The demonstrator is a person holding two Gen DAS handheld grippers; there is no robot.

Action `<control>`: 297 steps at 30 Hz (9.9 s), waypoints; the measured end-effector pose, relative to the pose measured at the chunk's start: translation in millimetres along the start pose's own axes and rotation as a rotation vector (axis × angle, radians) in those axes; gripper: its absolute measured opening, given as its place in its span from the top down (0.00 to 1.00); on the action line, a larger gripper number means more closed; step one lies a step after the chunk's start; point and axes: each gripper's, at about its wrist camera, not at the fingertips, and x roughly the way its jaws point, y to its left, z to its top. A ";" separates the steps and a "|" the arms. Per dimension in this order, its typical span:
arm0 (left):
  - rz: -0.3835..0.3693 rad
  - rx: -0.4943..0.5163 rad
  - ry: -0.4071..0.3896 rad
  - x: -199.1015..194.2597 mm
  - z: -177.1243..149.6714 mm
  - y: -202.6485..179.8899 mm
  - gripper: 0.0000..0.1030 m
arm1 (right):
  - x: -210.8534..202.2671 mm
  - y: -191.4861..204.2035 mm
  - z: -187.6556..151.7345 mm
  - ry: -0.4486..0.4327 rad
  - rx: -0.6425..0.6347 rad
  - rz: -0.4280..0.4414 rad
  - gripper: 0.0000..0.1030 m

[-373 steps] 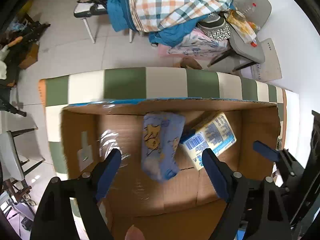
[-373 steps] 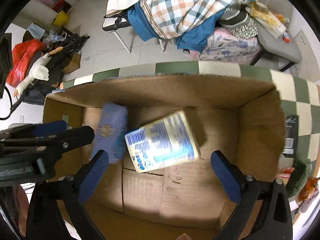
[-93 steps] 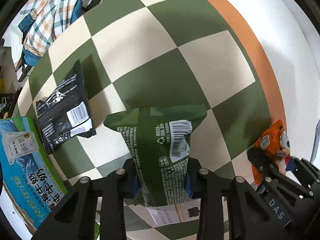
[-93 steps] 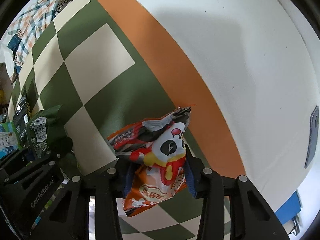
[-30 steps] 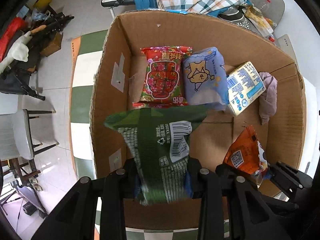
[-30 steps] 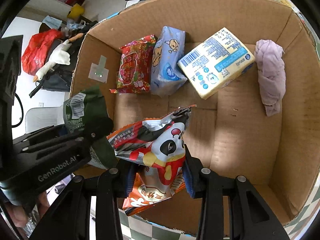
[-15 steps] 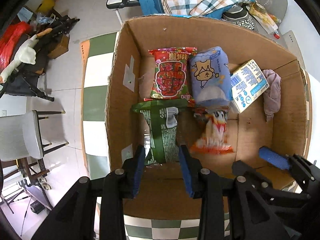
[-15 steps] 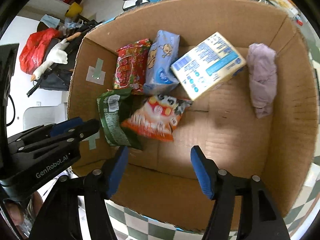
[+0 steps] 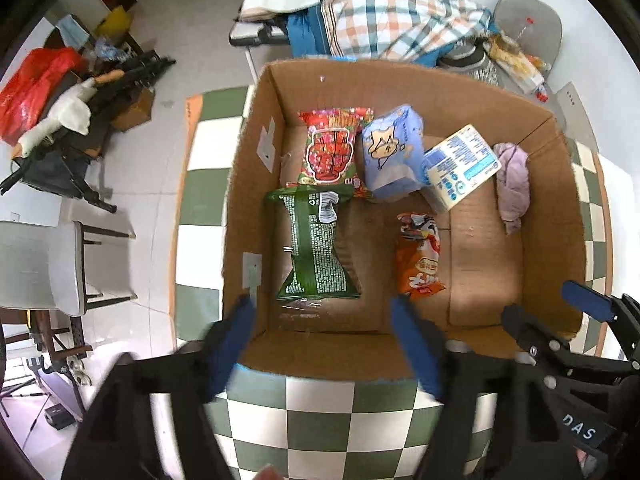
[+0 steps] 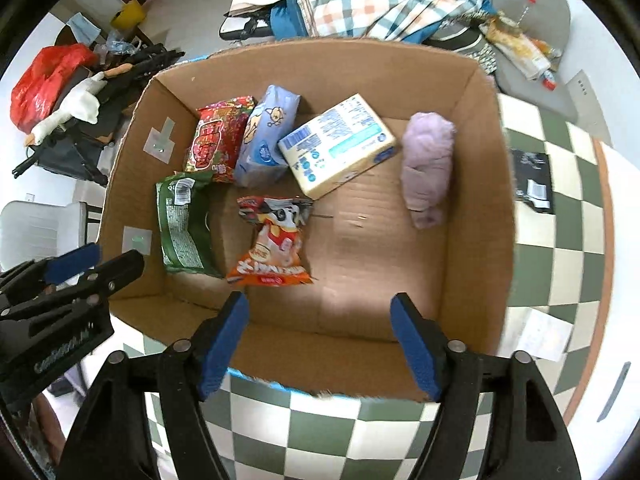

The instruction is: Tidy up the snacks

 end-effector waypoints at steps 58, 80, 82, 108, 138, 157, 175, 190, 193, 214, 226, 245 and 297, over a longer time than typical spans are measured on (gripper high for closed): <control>0.312 1.281 0.237 173.3 92.4 -417.0 0.01 | 100.6 -397.4 -141.3 0.237 1.400 0.298 0.01; 0.116 1.023 0.240 137.6 87.7 -412.9 0.49 | 97.3 -347.4 -138.4 0.213 1.322 0.121 0.41; 0.074 0.991 0.217 122.7 88.5 -411.9 0.49 | 93.1 -343.6 -139.1 0.194 1.295 0.119 0.41; -0.281 0.171 -0.042 -72.9 65.9 -164.1 0.49 | -134.0 -210.7 -37.8 -0.191 0.429 0.174 0.42; -0.414 -0.109 0.316 64.6 68.9 -94.5 0.47 | -7.1 -76.6 14.2 0.029 0.086 0.011 0.42; -0.299 -0.081 0.172 22.6 57.2 -72.8 0.04 | -19.7 -73.7 8.7 0.041 0.088 -0.027 0.12; -0.054 -0.064 -0.096 -22.9 14.8 -51.9 0.00 | -49.9 -76.9 -15.1 -0.066 0.083 -0.124 0.00; -0.021 -0.025 -0.170 -61.8 -7.8 -60.9 0.00 | -79.6 -77.1 -29.6 -0.123 0.083 -0.127 0.00; -0.030 -0.014 -0.210 -87.5 -18.1 -64.5 0.00 | -100.0 -78.9 -39.5 -0.153 0.088 -0.103 0.00; -0.006 -0.046 -0.451 -253.0 -104.0 -60.8 0.00 | -300.5 -70.4 -151.0 -0.454 0.032 -0.067 0.00; -0.010 -0.037 -0.459 -263.7 -121.4 -67.5 0.00 | -323.5 -73.5 -165.7 -0.485 0.038 -0.078 0.00; -0.006 -0.046 -0.464 -268.2 -123.7 -67.2 0.00 | -325.7 -75.4 -163.9 -0.494 0.041 -0.087 0.00; 0.001 -0.052 -0.454 -274.0 -126.5 -69.3 0.00 | -334.2 -78.6 -156.2 -0.503 0.042 -0.107 0.00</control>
